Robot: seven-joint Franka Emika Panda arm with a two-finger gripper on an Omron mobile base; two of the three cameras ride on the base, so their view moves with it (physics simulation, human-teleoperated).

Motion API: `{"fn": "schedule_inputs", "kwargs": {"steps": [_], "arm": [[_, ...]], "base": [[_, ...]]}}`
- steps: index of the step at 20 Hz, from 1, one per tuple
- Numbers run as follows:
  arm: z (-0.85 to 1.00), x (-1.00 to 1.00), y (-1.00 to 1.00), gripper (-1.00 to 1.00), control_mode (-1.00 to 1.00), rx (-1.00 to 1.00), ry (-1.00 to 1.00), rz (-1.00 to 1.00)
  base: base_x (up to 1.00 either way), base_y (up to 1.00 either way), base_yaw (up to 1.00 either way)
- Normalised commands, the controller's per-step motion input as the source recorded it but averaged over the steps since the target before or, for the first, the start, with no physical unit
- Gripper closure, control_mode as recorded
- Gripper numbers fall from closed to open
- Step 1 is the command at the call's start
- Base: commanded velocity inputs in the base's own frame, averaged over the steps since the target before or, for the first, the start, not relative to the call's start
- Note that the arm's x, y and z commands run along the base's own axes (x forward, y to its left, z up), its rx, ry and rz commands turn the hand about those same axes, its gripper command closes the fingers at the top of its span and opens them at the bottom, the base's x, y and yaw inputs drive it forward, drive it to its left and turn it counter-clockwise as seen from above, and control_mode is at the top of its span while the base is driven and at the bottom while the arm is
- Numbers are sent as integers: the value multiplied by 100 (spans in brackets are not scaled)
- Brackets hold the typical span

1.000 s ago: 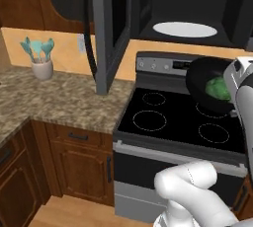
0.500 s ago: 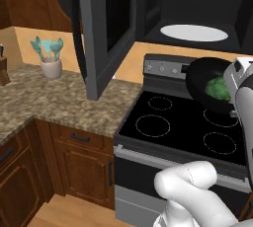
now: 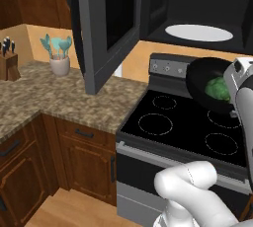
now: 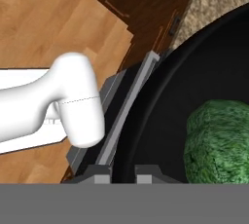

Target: Pick the broccoli from the sink and place it in the bowl. Then pick the bowl and place it in the microwave. Then close the microwave door and press the start button.

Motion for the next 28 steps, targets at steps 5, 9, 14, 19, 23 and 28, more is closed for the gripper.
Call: {"fn": "schedule_inputs", "kwargs": {"steps": [5, 9, 14, 19, 23, 28], "arm": [[17, -14, -1, 100, -100, 3, -6, -2], [79, -21, -5, 100, -100, 7, -23, -14], [63, 14, -11, 100, -100, 2, -19, -15], [51, 67, -27, 100, -100, 0, -12, -16], [34, 80, -30, 100, -100, 0, 0, -9], [17, 54, -43, 100, -100, 1, 0, -1]], "base": [[-3, -13, 0], [0, 0, 0], [0, 0, 0], [0, 0, 0], [0, 0, 0], [0, 0, 0]]}}
